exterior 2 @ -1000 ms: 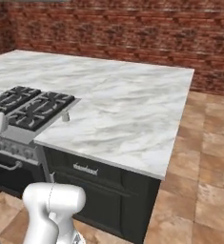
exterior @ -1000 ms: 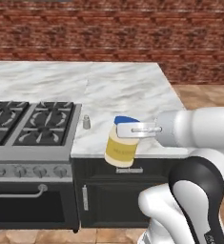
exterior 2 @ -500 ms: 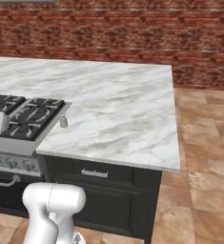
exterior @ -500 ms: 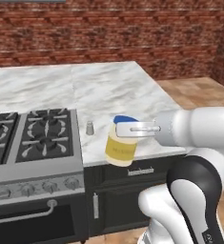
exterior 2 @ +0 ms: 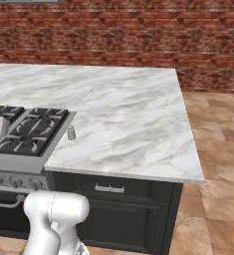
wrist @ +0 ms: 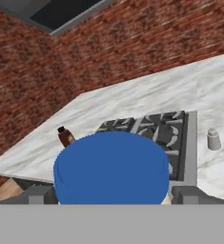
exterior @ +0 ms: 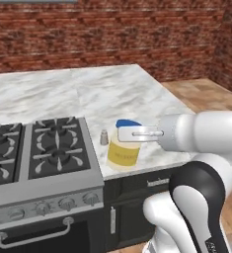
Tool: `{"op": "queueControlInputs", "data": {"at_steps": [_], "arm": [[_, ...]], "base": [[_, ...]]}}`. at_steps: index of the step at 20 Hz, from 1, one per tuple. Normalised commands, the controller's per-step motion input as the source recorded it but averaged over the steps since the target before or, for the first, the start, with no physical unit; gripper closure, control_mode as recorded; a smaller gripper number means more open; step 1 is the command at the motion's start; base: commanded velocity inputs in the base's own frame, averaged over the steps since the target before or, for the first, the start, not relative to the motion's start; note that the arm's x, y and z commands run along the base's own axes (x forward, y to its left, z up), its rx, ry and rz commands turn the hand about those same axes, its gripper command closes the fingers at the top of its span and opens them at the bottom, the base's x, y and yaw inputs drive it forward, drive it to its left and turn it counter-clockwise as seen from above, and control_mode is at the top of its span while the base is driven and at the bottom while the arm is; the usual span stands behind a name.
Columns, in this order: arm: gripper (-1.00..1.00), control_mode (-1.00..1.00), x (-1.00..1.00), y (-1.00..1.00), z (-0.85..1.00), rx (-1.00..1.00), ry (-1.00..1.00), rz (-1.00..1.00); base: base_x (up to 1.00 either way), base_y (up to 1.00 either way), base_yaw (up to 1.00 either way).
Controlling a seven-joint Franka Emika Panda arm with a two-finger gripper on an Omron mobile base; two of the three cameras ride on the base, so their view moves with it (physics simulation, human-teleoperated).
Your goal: Collect the paprika, mayonnaise, and shaker from the cabinet and place them next to the stove.
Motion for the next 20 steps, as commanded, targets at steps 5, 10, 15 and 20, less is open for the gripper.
{"op": "queueControlInputs", "data": {"at_steps": [5,10,15,20], "arm": [[1.00,-1.00,0.25,-0.07,-0.07,-0.03,0.00,0.07],[1.00,-1.00,0.45,-0.44,-0.13,-0.04,-0.03,0.24],[1.00,-1.00,0.36,-0.46,-0.23,-0.05,-0.06,0.31],[1.00,-1.00,0.32,-0.35,-0.32,-0.07,-0.03,0.31]], "base": [[0.27,0.05,0.00],[0.00,0.00,0.00],[0.00,0.00,0.00],[0.00,0.00,0.00]]}}
